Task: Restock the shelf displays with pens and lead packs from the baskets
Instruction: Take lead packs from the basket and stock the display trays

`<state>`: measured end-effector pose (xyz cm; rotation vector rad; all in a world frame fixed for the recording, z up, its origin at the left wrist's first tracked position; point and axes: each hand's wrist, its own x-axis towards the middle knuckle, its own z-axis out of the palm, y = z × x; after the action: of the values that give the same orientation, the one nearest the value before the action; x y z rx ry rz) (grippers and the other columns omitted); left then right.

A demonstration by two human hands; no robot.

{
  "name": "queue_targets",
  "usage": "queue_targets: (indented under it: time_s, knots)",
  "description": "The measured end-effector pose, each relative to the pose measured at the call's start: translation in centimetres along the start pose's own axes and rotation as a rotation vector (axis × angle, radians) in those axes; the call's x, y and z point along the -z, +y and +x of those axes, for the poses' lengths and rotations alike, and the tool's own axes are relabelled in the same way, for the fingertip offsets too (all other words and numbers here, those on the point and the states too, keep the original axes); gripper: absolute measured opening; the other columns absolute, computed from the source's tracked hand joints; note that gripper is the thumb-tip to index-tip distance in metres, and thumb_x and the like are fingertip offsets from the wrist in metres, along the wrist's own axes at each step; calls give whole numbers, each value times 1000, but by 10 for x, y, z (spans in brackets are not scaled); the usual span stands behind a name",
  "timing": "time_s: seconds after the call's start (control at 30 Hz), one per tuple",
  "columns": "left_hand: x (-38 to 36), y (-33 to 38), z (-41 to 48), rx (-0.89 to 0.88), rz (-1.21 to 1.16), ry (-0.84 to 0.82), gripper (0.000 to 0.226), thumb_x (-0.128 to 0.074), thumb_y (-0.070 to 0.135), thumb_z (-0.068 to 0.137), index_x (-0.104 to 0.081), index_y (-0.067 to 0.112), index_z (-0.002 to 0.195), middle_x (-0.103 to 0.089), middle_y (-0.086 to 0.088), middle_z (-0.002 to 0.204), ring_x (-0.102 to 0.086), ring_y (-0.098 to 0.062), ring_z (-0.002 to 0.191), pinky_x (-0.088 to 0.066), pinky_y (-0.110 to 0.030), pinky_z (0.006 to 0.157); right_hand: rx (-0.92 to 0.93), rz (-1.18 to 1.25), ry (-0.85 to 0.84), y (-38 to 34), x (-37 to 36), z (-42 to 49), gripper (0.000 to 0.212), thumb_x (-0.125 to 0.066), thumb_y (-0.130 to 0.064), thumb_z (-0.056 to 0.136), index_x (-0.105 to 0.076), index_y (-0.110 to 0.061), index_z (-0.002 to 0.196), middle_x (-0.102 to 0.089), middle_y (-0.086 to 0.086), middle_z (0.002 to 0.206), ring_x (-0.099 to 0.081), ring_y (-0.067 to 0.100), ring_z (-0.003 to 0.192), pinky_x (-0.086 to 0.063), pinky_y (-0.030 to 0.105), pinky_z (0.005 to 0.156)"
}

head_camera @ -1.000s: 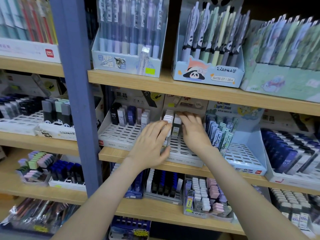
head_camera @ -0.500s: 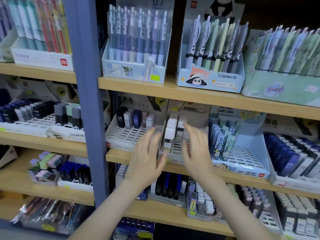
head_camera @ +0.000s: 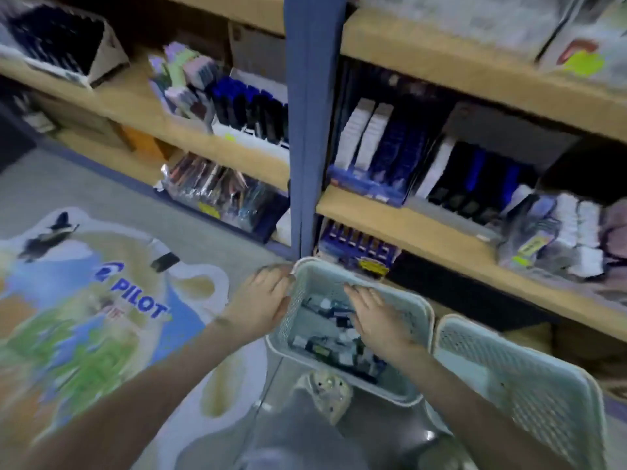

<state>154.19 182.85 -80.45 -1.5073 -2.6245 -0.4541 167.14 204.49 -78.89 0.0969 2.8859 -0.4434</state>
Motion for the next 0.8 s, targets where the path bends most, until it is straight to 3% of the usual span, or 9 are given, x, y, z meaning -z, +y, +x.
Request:
queue_targets:
  time_s: [0.1,0.17,0.27,0.37,0.43,0.5,0.6,0.7,0.8]
  knots:
    - [-35,-15,-21,-38,-16,-22,31,-44,25,91,-47,6,115,-58,-18,120,-47,-30,112,-38,-40,95,-44,-186,-138,12,-72,17,68,-39,-23,102,5,-8,151,-7,7,160,-12,24,145,-12,35,117]
    - [-52,-20,-27,-84,-36,-30,34,-42,28,96,-52,2,116,-52,-17,126,-45,-31,117,-36,-39,100,-11,-271,-228,21,-109,28,79,-47,-30,98,7,-7,151,-7,10,159,-13,26,145,-14,38,117]
    - [-70,-23,-30,-139,-47,-89,44,-42,36,98,-60,0,116,-55,-18,130,-47,-33,123,-32,-40,108,-47,-268,-283,34,-147,42,85,-66,-35,87,-17,-8,151,-26,15,154,-30,29,141,-27,44,112]
    - [-79,-20,-33,-141,-55,-130,48,-40,41,99,-66,3,113,-58,-17,132,-49,-32,127,-31,-44,111,30,-270,-396,45,-176,40,69,-59,-25,90,-26,-9,149,-31,15,151,-31,33,140,-27,46,111]
    - [-82,-20,-32,-181,-96,-128,47,-41,40,99,-68,4,110,-59,-16,130,-51,-32,126,-32,-46,111,81,-291,-389,46,-188,40,74,-82,-23,64,-56,-8,131,-59,12,127,-57,30,118,-47,41,95]
    - [-84,-22,-31,-242,-119,-106,44,-42,38,99,-69,4,107,-61,-15,127,-52,-31,125,-34,-47,110,110,-314,-307,47,-193,45,82,-89,-21,45,-63,-9,122,-66,7,114,-63,24,105,-49,35,89]
    - [-84,-26,-27,-298,-98,-109,43,-43,37,99,-69,4,109,-62,-14,127,-51,-30,125,-32,-46,111,76,-300,-216,46,-195,57,99,-86,-24,50,-40,-5,136,-59,15,127,-56,30,117,-44,43,99]
    - [-82,-28,-24,-303,-85,-117,41,-44,35,98,-68,4,110,-61,-14,128,-50,-29,126,-30,-45,112,2,-285,-243,41,-192,69,86,-64,-47,84,-23,-8,149,-41,18,145,-37,34,136,-27,46,112]
    - [-83,-26,-26,-294,-80,-120,40,-42,31,99,-69,4,110,-61,-15,128,-49,-29,126,-29,-44,113,-4,-309,-287,40,-199,81,85,-53,-49,91,-10,-7,151,-25,15,151,-19,33,141,-11,44,116]
